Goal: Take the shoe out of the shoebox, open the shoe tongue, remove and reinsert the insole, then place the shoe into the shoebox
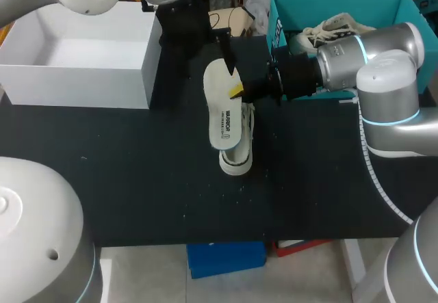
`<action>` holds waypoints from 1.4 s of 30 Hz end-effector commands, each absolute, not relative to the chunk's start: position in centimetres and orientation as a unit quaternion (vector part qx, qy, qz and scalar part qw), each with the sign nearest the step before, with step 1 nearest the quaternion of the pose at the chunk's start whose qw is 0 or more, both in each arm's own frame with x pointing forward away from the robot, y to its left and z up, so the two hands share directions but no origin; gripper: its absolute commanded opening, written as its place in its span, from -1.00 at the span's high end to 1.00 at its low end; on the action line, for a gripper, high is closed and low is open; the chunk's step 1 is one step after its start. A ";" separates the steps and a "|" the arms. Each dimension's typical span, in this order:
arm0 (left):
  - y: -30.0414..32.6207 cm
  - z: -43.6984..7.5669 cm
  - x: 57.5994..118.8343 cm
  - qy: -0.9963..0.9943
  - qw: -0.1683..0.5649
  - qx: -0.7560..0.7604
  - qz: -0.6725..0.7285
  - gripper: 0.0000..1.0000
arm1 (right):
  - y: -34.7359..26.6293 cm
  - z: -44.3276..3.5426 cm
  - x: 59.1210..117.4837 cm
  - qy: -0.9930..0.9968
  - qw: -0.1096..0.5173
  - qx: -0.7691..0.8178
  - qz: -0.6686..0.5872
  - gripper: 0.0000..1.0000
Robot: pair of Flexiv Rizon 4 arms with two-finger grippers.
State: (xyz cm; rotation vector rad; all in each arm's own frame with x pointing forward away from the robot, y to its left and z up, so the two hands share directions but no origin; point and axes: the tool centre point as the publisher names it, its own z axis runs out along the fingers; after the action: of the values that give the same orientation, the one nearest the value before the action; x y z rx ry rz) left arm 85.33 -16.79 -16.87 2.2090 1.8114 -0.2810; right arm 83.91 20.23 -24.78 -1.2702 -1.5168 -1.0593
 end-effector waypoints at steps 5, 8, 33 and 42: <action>-16.5 -17.1 89.3 0.619 0.131 0.767 -0.109 -1.00 | 20.3 -24.8 83.9 -0.609 0.433 -0.511 -0.425 1.00; -16.4 -17.2 90.4 0.617 0.131 0.768 -0.109 -1.00 | 20.3 -24.8 83.9 -0.609 0.433 -0.511 -0.425 1.00; -16.3 -17.1 88.4 0.650 0.126 0.743 -0.099 -1.00 | 20.3 -24.8 83.9 -0.609 0.433 -0.511 -0.425 1.00; -16.6 -17.6 83.2 0.659 0.117 0.736 -0.099 -1.00 | 20.3 -24.8 83.9 -0.609 0.433 -0.511 -0.425 1.00</action>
State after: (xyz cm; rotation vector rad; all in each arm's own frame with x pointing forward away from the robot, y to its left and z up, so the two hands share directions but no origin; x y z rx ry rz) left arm 84.88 -16.89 -17.36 2.1831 1.9352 -0.3264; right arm 83.91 20.22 -24.78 -1.2705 -1.5169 -1.0593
